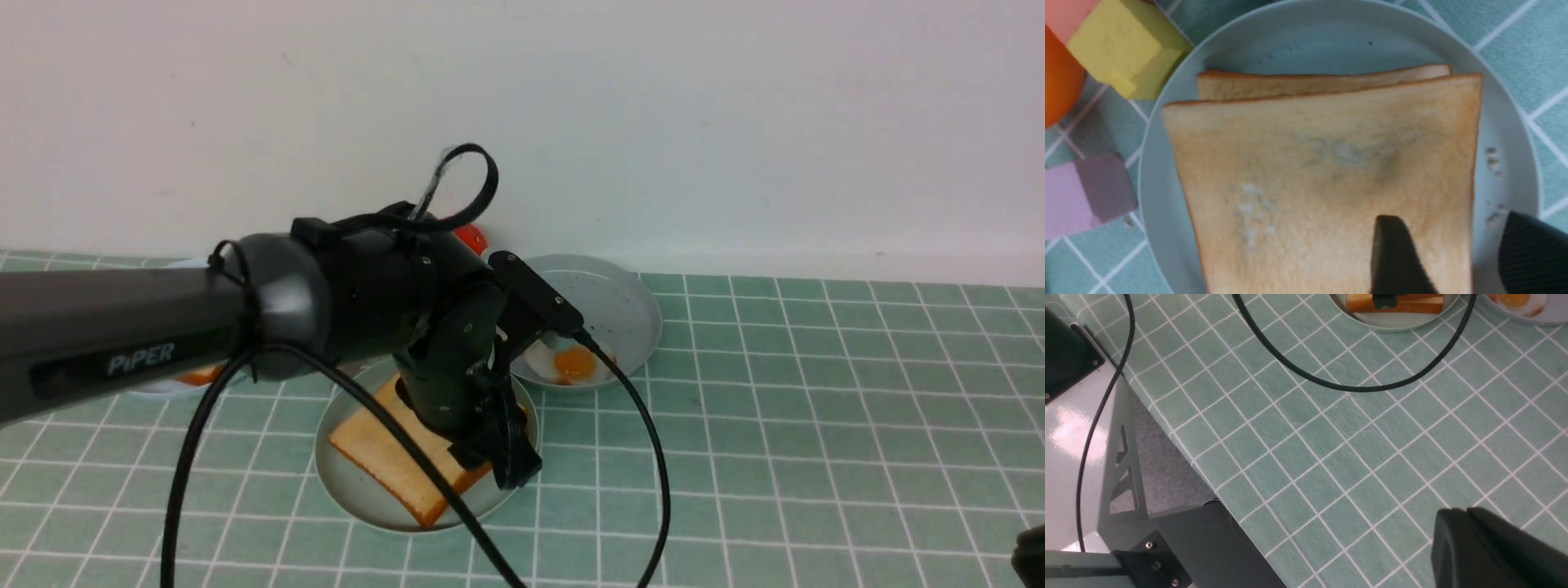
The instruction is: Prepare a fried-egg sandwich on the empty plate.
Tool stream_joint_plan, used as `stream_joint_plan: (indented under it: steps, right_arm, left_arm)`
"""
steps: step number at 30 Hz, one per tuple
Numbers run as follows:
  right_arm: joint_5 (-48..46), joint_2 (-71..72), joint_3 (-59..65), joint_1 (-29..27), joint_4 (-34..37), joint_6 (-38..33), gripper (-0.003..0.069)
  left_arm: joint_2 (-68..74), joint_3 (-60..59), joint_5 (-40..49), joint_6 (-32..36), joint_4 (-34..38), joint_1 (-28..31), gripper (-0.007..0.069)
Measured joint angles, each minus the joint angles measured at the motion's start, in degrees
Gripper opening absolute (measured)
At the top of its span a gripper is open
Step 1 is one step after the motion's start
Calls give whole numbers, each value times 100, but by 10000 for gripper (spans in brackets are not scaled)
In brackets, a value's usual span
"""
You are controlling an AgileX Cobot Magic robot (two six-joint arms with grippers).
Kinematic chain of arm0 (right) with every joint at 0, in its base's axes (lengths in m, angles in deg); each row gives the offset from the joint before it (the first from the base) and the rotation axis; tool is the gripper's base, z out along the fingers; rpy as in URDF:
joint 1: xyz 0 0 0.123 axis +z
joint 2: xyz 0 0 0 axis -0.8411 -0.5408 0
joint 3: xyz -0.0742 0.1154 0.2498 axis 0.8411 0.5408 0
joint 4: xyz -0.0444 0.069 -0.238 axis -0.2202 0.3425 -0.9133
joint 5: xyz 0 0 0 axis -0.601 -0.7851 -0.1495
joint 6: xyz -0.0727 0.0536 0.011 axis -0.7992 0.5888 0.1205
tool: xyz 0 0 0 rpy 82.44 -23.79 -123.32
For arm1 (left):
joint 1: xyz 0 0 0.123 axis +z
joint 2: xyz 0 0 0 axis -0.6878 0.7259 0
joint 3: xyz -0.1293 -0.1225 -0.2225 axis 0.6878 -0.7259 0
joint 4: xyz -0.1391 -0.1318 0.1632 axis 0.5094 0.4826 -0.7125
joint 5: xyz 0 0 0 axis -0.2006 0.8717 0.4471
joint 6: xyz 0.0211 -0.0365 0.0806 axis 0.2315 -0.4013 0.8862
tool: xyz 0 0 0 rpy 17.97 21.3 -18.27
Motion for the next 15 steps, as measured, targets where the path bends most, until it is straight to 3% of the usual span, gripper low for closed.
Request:
stream_joint_plan:
  steps: [2,5,9,10,12,15]
  right_arm:
    - [0,0,0,0,-54,0,43]
    - [0,0,0,0,-219,0,45]
    - [-27,89,0,0,-459,185,49]
    - [-33,100,0,0,-492,198,49]
    - [-57,349,0,0,-767,447,50]
    - [-46,685,0,0,-1155,762,50]
  left_arm:
    - [-214,19,113,0,152,0,375]
    - [-903,49,247,-131,535,0,303]
    - [-2355,-160,147,-155,970,-4,88]
    - [-2447,-160,147,-154,970,-4,88]
    - [-3650,-809,-374,-161,1296,-4,-13]
    - [-4896,-1834,-1072,-163,1704,-4,-13]
